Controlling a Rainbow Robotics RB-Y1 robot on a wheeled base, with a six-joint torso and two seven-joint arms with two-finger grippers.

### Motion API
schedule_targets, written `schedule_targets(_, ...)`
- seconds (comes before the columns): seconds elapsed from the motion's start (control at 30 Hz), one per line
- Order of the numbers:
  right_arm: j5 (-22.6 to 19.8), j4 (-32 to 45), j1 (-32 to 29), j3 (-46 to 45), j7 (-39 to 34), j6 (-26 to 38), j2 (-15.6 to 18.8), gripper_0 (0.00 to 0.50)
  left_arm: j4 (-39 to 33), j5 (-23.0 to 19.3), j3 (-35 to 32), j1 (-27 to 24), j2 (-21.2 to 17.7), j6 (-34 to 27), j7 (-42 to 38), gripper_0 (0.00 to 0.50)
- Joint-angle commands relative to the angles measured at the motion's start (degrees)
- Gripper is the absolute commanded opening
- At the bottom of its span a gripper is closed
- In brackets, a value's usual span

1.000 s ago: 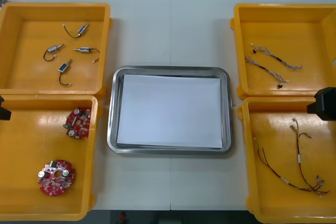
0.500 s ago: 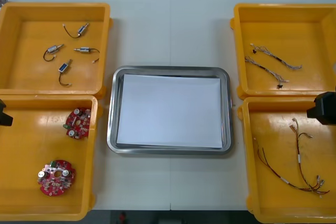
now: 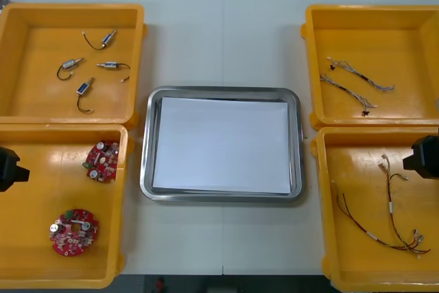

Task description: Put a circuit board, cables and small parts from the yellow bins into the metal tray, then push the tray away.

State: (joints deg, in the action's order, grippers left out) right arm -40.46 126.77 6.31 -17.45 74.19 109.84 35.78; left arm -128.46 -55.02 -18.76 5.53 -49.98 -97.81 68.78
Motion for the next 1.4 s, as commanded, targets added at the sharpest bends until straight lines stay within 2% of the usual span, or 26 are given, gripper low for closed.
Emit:
schedule_targets(0.03,0.0,0.7,-0.2,0.2,-1.8,0.2,-0.4,0.5,-2.0,0.7,3.3,5.9,-0.5,7.4,2.6,0.5)
schedule_targets(0.23,-0.3,0.7,-1.0,0.1,-1.3,0.2,-0.6,0.5,-1.9,2.1,6.9,11.2,-0.6,16.2,3.2,0.5)
schedule_targets(0.63,-0.5,0.6,-7.0,0.3,0.2,-0.9,-1.6,0.5,-1.8,5.1,11.4,16.4,-1.4,20.7,4.0,0.5)
schedule_targets(0.73,-0.2,0.7,-7.5,0.7,0.6,-3.0,-2.3,0.5,-1.8,6.2,12.7,16.5,-1.4,21.2,4.0,0.5)
schedule_targets(0.93,0.5,0.6,-8.9,1.5,1.7,-7.2,-2.5,0.5,-1.4,11.4,16.0,16.5,-1.4,22.0,3.5,0.5)
schedule_targets(1.1,1.1,0.6,-11.4,2.2,2.6,-11.0,-2.4,0.5,-0.5,12.7,17.5,16.5,-1.4,23.1,3.2,0.5)
schedule_targets(1.23,1.5,0.1,-12.6,3.0,3.2,-12.7,-2.4,0.5,1.9,13.8,19.5,16.2,-1.4,26.2,3.5,0.5)
schedule_targets(1.4,1.7,-4.2,-12.6,5.1,4.0,-17.0,-2.4,0.5,3.8,15.8,21.3,15.8,-1.4,28.9,3.6,0.5)
